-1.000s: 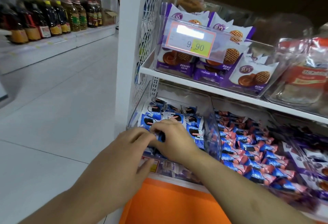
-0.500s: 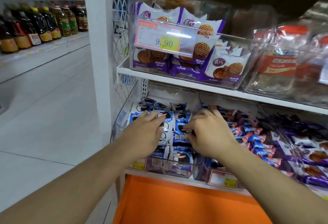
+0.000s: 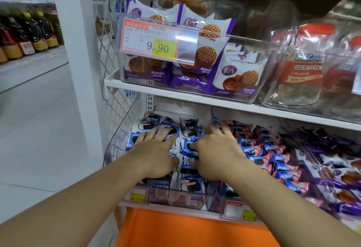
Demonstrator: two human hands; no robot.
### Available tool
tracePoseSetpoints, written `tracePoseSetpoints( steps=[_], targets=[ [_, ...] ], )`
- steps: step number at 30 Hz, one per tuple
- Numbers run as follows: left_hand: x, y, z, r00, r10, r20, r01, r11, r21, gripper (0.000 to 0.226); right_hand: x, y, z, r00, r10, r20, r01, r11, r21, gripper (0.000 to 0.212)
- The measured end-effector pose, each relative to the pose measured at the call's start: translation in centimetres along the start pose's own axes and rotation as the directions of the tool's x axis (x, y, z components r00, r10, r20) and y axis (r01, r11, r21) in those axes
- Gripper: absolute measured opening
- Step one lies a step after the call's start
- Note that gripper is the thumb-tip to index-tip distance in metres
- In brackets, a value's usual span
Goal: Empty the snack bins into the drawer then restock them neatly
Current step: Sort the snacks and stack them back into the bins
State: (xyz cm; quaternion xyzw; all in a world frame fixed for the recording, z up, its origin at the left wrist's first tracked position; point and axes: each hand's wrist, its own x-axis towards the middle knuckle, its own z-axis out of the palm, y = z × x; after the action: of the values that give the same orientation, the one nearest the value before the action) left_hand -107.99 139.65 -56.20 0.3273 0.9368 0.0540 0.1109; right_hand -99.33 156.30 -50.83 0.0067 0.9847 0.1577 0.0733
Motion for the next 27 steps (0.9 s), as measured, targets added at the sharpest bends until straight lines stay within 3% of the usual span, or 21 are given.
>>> tracePoseSetpoints(
  steps=[2, 4, 6, 8, 11, 14, 21, 25, 27],
  targets=[
    [0.8, -0.2, 0.1, 0.992, 0.05, -0.118, -0.052, 0.998, -0.018, 0.068, 0.1, 0.3, -0.1, 0.999, 0.003, -0.047, 0.0, 0.998, 0.065, 0.036],
    [1.6, -0.5, 0.4, 0.988, 0.089, -0.129, -0.087, 0.996, 0.019, 0.063, 0.7, 0.5, -0.3, 0.996, 0.014, -0.088, -0.005, 0.995, 0.098, 0.044],
    [2.0, -0.4, 0.8, 0.994, 0.098, -0.058, -0.093, 0.993, 0.079, 0.065, 1.6, 0.7, -0.3, 1.0, 0.0, -0.025, 0.002, 0.998, 0.066, 0.06],
    [2.3, -0.6, 0.9, 0.992, 0.107, -0.071, -0.097, 0.986, 0.136, 0.068, 2.6, 0.7, -0.1, 0.993, 0.004, 0.117, -0.003, 1.0, -0.009, 0.068],
    [3.2, -0.8, 0.2, 0.968, 0.155, -0.198, -0.124, 0.98, 0.158, 0.064, 4.3, 0.7, -0.7, 0.969, 0.028, 0.247, -0.008, 0.997, -0.081, 0.051],
    [4.6, -1.3, 0.1, 0.925, 0.195, -0.326, -0.164, 0.979, 0.123, 0.061, 5.8, 0.6, -1.4, 0.993, -0.006, 0.119, 0.011, 0.999, -0.041, 0.044],
    [7.0, -1.3, 1.2, 0.992, 0.094, -0.087, -0.077, 0.981, 0.178, 0.065, 8.3, 1.2, -1.2, 0.983, 0.01, 0.181, 0.009, 0.994, -0.106, 0.019],
    [7.3, -1.5, 1.5, 0.994, 0.079, -0.081, -0.061, 0.976, 0.208, 0.069, 9.1, 1.8, 0.0, 0.971, 0.013, 0.238, 0.024, 0.989, -0.149, 0.047],
    [6.9, -1.7, 1.7, 0.985, 0.099, -0.145, -0.077, 0.985, 0.152, 0.076, 9.4, 2.0, 0.3, 0.972, 0.024, 0.233, 0.007, 0.991, -0.131, 0.049]
  ],
)
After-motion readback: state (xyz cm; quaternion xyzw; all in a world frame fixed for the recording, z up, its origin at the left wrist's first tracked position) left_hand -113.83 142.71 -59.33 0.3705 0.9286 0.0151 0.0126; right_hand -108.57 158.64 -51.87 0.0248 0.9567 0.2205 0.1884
